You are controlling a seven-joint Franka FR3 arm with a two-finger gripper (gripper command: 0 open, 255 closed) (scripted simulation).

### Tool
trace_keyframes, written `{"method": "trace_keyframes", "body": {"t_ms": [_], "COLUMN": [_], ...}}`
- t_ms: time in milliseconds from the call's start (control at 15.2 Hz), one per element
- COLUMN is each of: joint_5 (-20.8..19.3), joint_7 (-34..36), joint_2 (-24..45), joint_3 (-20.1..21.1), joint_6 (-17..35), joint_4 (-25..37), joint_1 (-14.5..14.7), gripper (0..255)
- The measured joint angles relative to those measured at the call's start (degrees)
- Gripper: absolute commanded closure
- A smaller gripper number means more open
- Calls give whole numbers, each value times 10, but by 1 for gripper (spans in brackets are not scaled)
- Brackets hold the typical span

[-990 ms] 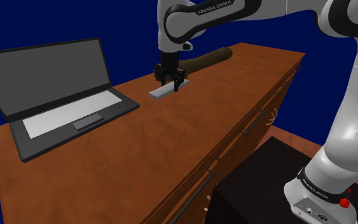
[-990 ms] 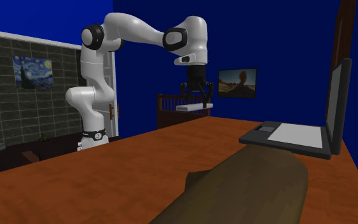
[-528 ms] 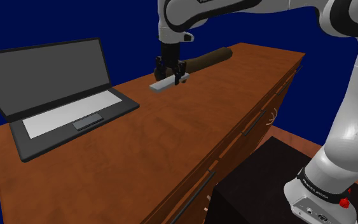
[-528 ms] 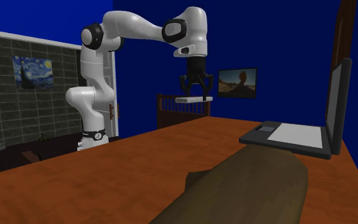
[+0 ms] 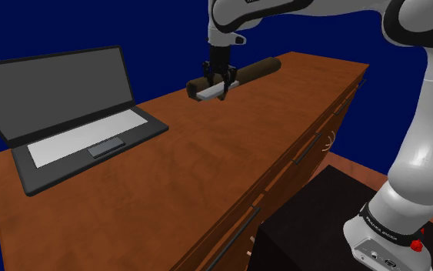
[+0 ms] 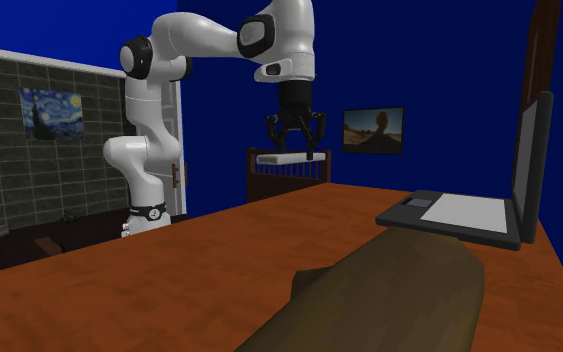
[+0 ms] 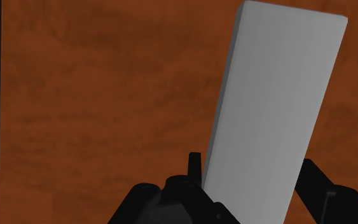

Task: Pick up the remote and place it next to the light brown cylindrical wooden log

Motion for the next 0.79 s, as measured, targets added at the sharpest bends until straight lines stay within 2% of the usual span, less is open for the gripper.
{"method": "trace_keyframes", "body": {"t_ms": [330, 792], "joint_5": [-3, -18], "joint_7": [-57, -131], "joint_2": [29, 107], "joint_3": [-20, -47], "joint_6": [-16, -55], "joint_4": [45, 161], "joint_1": [-33, -67], "gripper": [255, 255]}}
